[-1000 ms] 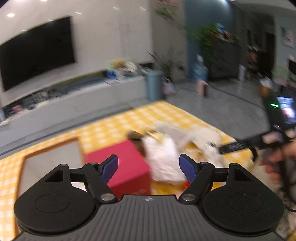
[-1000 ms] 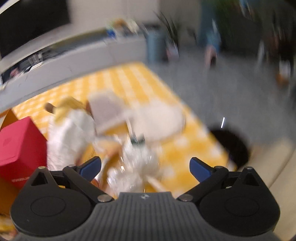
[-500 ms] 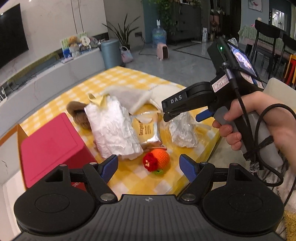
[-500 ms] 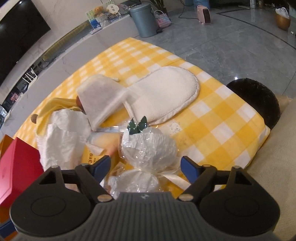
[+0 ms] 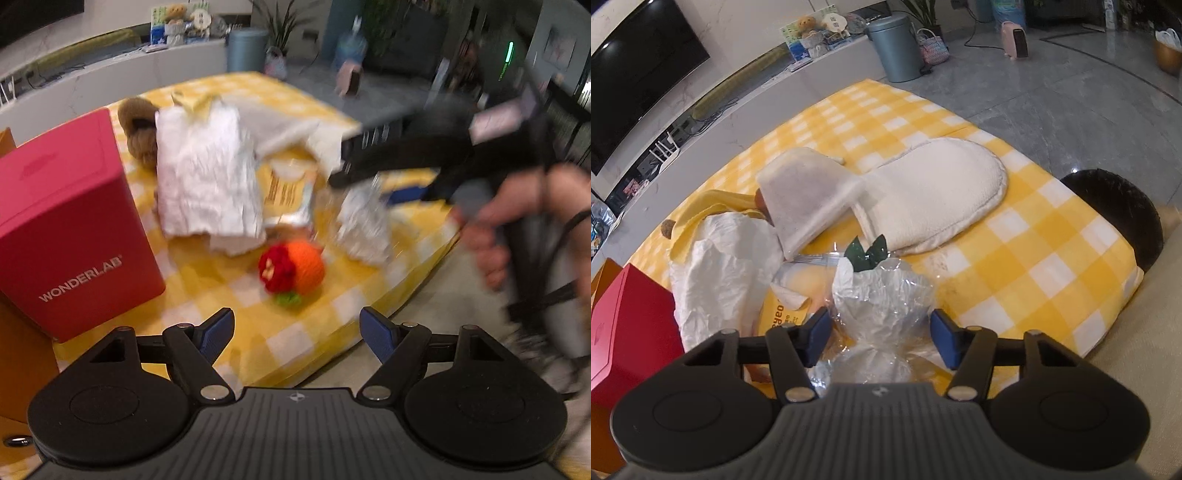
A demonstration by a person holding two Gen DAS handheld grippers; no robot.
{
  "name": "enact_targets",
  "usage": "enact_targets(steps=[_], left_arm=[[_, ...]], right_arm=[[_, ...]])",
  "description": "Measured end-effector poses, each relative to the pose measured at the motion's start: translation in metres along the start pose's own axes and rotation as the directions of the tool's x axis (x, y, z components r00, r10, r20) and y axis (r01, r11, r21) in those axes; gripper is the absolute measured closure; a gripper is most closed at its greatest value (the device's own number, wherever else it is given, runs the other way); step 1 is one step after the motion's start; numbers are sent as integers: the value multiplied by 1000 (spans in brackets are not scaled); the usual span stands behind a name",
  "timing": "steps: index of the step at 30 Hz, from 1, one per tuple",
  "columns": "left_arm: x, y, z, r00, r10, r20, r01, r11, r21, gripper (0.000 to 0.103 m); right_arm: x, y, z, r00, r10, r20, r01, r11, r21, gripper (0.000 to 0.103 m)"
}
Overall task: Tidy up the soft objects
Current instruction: 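Grasp the orange crocheted ball with the left gripper while the right grasps the plastic-wrapped bundle, then carry the ball over the white box and open the left gripper while the right carries the bundle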
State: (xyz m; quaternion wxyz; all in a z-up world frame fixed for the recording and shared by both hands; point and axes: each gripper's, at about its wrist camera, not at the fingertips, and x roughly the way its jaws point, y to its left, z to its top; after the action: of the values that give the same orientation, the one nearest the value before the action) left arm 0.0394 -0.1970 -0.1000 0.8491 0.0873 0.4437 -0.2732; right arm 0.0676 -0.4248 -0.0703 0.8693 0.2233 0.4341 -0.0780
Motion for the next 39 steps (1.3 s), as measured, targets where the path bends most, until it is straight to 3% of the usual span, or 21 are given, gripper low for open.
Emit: enact_targets(steps=[3, 8, 11, 14, 15, 20, 24, 28, 35, 39], left_arm=[[9, -14, 1, 998, 52, 42, -54, 997, 63, 13], [19, -27, 9, 996, 50, 70, -56, 995, 87, 13], [27, -32, 13, 991, 90, 95, -101, 988, 120, 13], [32, -31, 19, 987, 126, 101, -138, 983, 124, 29], [32, -29, 20, 985, 141, 103, -152, 983, 108, 44], [29, -12, 26, 996, 75, 57, -78, 996, 48, 48], [15, 1, 26, 1000, 12, 2, -12, 1000, 14, 49], [-5, 10, 21, 999, -23, -43, 23, 1000, 9, 49], [-61, 16, 32, 999, -49, 16, 48, 999, 23, 49], [-104, 27, 43, 996, 6, 89, -7, 1000, 6, 49]], right_arm=[[-1, 0, -1, 1000, -3, -1, 3, 1000, -5, 45], [-5, 1, 0, 1000, 5, 13, -5, 1000, -16, 46], [-8, 2, -1, 1000, 17, 18, -16, 999, -27, 46], [-9, 1, -1, 1000, 12, 15, -12, 1000, -27, 46], [-10, 1, 0, 1000, 11, 16, -11, 1000, -26, 46], [-15, 2, 1, 999, 22, 31, -20, 999, -43, 47], [-28, 4, -2, 998, 41, 42, -38, 997, -71, 47], [-39, -1, -8, 993, 118, 17, -117, 992, -49, 47], [-60, -12, -9, 981, 182, 65, -182, 983, -11, 47], [-63, -16, -9, 975, 211, 74, -212, 977, 12, 47]])
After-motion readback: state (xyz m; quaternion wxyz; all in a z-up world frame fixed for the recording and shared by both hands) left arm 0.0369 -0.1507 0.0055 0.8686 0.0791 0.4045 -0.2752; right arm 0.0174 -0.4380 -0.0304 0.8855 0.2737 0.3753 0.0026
